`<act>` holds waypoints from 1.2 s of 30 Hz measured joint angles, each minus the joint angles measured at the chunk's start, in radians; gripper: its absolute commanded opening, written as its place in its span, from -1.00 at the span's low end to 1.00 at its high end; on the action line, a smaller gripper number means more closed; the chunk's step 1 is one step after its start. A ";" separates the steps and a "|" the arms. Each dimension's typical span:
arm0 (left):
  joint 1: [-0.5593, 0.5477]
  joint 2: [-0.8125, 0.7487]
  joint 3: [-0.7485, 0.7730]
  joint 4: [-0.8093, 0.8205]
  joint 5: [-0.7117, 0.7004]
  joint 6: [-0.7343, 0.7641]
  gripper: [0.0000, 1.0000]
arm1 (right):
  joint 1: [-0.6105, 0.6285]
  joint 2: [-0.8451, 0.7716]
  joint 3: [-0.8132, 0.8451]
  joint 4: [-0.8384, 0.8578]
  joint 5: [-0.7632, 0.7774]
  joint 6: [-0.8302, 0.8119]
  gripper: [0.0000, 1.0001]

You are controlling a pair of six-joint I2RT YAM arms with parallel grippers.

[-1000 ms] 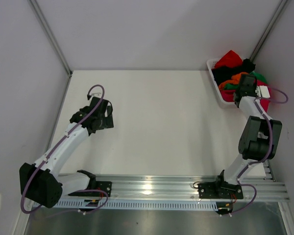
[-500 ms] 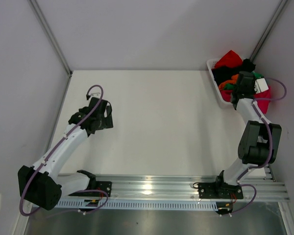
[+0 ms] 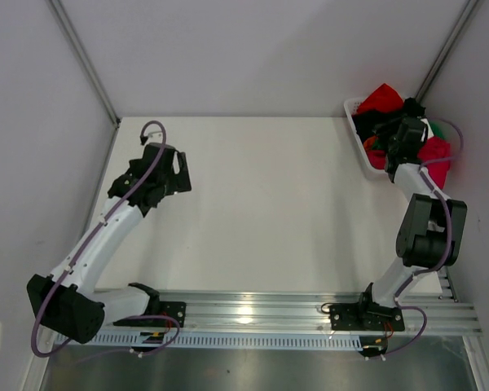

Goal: Fold and stack the t-shirts
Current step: Grab the tshirt from the pile

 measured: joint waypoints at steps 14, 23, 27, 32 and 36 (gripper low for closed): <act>0.077 0.353 0.523 -0.040 -0.085 -0.072 0.99 | 0.048 0.109 0.604 -0.272 -0.449 -0.122 0.26; 0.084 0.423 0.632 -0.117 -0.154 -0.045 0.99 | 0.183 0.104 0.596 -0.663 0.030 -0.059 0.25; 0.085 0.391 0.541 -0.079 -0.156 -0.026 0.99 | 0.270 0.087 0.596 -0.845 0.285 0.008 0.27; 0.090 0.347 0.439 -0.064 -0.153 -0.006 0.99 | 0.324 0.042 0.626 -1.047 0.549 0.145 0.27; 0.094 0.315 0.395 -0.037 -0.155 -0.004 0.99 | 0.283 0.031 0.637 -1.104 0.658 0.209 0.26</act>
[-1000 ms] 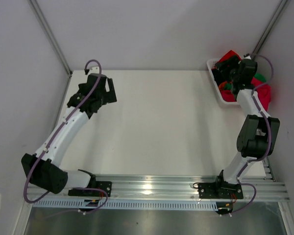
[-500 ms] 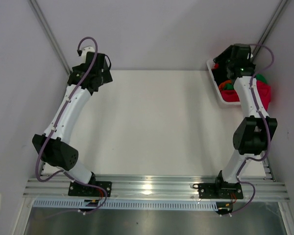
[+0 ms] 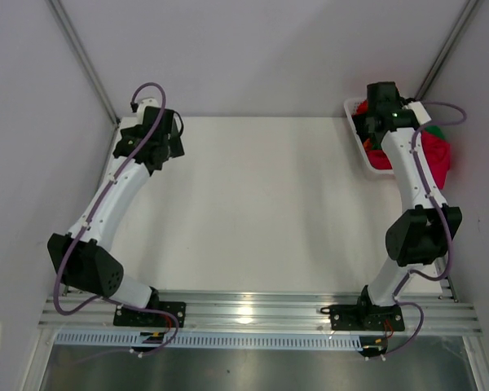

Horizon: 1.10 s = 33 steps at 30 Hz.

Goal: Fold and stack the t-shirts
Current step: Grab the tshirt from the pile

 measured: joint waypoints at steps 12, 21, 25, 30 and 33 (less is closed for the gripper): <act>0.002 -0.104 -0.163 0.047 -0.001 0.000 0.99 | -0.224 -0.026 -0.248 0.191 -0.026 -0.010 0.23; 0.002 -0.182 -0.283 0.065 -0.002 0.002 0.99 | -0.280 0.026 -0.296 0.554 -0.256 -0.147 0.23; 0.005 -0.191 -0.305 0.071 -0.002 0.001 0.99 | -0.286 0.077 -0.275 0.603 -0.320 -0.168 0.23; 0.010 -0.191 -0.309 0.074 -0.002 0.002 0.99 | -0.285 0.128 -0.227 0.613 -0.354 -0.185 0.23; 0.010 -0.191 -0.309 0.077 -0.002 0.002 0.99 | -0.285 0.138 -0.210 0.613 -0.360 -0.193 0.21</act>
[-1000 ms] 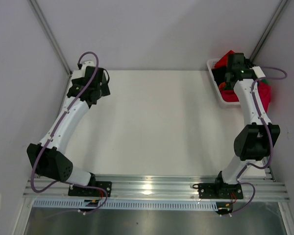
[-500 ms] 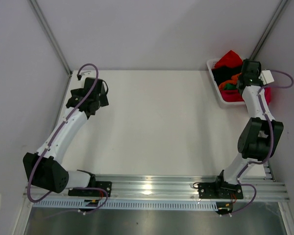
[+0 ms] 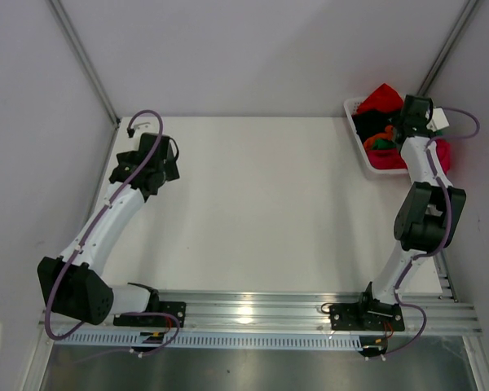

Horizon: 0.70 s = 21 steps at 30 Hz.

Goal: Fold and stack the t-shirts
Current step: Grab the tshirt from the pile

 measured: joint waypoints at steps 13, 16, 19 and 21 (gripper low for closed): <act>0.002 0.000 0.000 0.001 -0.001 0.000 0.99 | -0.003 0.053 0.012 0.001 -0.029 -0.005 -0.06; 0.002 0.000 0.000 0.001 -0.003 0.000 0.99 | -0.003 0.076 0.018 0.002 -0.045 -0.013 -0.56; 0.002 0.000 -0.001 0.000 -0.007 0.000 0.99 | -0.003 0.102 0.031 0.005 -0.067 -0.025 -1.00; 0.002 0.000 -0.001 0.000 -0.008 0.000 0.99 | 0.001 0.117 0.046 0.006 -0.077 -0.031 -1.00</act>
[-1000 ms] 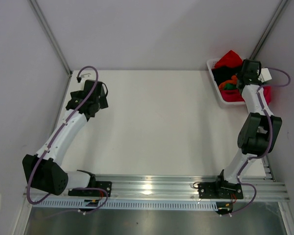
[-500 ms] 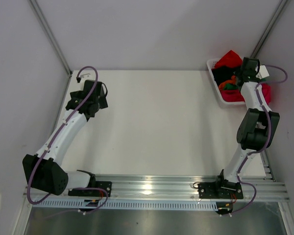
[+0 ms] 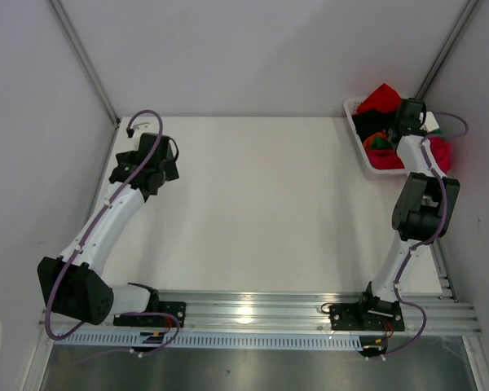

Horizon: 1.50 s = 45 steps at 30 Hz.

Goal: Fold and stack the t-shirts
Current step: Grab the tshirt from the pile

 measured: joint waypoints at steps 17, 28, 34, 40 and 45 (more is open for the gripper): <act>0.001 0.074 0.001 -0.001 0.027 -0.001 0.96 | 0.106 0.010 0.114 -0.015 0.058 -0.235 -1.00; 0.001 0.101 0.001 0.000 0.070 -0.002 0.93 | 0.184 0.009 0.275 -0.068 0.140 -0.383 -1.00; 0.001 0.119 0.001 -0.001 0.077 -0.005 0.93 | 0.230 0.008 0.383 -0.018 0.167 -0.439 -1.00; 0.002 0.123 0.004 -0.005 0.086 -0.006 0.92 | 0.219 0.032 0.503 -0.032 0.184 -0.459 -1.00; 0.002 0.127 0.008 -0.009 0.089 -0.008 0.91 | 0.208 0.078 0.592 -0.045 0.161 -0.465 -1.00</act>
